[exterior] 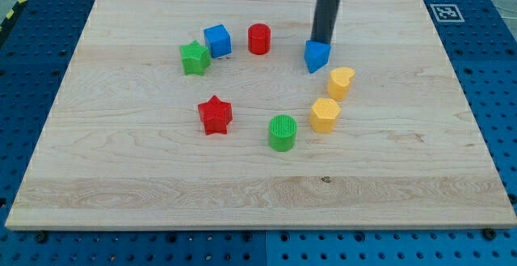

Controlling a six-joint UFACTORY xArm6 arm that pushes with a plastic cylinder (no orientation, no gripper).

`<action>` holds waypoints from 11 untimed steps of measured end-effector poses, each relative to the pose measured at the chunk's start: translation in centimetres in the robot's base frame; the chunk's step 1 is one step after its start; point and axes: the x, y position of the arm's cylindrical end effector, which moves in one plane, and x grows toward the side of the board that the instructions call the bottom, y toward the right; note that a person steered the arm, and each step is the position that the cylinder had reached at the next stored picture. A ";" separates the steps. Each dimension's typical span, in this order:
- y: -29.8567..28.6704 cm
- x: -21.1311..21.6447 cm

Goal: Move the blue triangle to the bottom right side of the red circle

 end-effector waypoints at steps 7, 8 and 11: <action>5.4 1.5; 4.9 2.8; 2.1 1.7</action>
